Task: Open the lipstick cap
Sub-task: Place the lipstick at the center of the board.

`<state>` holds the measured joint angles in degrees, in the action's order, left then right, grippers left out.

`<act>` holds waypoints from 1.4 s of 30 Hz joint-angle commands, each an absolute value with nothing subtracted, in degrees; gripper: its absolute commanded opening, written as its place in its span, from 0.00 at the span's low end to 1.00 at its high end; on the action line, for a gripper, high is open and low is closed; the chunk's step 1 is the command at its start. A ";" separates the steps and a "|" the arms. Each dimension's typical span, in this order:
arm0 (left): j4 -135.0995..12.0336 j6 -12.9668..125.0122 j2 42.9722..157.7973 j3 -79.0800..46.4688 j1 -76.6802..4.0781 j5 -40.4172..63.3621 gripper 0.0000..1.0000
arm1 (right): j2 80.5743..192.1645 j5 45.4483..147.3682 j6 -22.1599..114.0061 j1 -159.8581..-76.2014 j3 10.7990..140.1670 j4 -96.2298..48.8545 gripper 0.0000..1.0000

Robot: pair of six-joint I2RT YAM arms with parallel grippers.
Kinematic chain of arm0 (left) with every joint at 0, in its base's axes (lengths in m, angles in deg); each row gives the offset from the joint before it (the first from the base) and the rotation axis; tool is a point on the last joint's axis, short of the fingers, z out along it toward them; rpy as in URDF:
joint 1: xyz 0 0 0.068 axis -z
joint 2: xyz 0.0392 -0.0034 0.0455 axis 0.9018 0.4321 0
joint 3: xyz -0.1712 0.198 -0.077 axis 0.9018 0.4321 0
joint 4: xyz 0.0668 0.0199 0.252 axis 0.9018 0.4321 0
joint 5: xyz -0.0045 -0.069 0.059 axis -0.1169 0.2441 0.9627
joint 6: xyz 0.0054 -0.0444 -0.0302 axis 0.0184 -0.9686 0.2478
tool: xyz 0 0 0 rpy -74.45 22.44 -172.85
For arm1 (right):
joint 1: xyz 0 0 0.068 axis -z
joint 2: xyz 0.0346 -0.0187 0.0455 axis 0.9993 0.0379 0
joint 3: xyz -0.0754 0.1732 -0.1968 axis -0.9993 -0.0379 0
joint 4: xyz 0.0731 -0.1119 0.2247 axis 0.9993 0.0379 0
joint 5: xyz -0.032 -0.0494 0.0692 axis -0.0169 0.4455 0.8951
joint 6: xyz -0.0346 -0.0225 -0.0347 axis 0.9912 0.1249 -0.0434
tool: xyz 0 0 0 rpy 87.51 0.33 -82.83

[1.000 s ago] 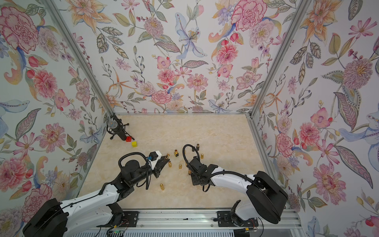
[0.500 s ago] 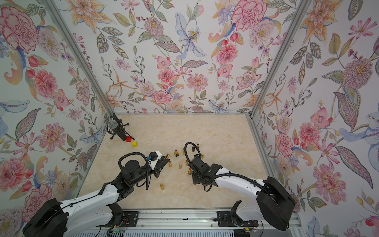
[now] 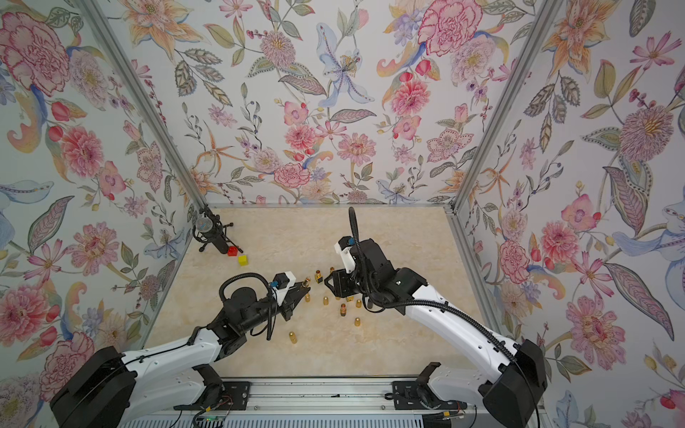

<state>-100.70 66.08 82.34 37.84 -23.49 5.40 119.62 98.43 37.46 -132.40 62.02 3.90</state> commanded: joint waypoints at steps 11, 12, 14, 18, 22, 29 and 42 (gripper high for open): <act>-104.10 65.10 84.43 34.87 -23.39 2.21 0.06 | 128.20 106.65 35.62 -134.63 66.16 -5.13 0.48; -103.77 65.29 84.29 34.74 -23.43 2.17 0.06 | 128.59 106.34 35.46 -134.66 66.42 -5.40 0.47; -103.24 65.44 84.06 34.75 -23.38 2.00 0.06 | 128.96 105.99 35.51 -134.62 66.71 -5.84 0.44; -102.88 65.58 83.89 34.76 -23.40 2.01 0.06 | 129.87 106.40 35.45 -134.67 67.04 -6.29 0.40; -102.69 65.68 83.76 34.83 -23.33 1.99 0.06 | 130.35 106.51 35.45 -134.66 66.71 -6.39 0.35; -101.27 66.29 83.44 34.57 -23.39 1.90 0.06 | 130.89 105.94 35.87 -134.54 66.57 -6.46 0.30; -99.63 67.00 82.92 34.20 -23.40 2.08 0.08 | 130.48 105.01 36.01 -134.26 66.04 -6.46 0.22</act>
<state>-100.20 66.43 83.78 35.98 -23.49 2.86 130.51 104.99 35.89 -134.57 65.36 -5.07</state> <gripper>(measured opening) 0.220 0.225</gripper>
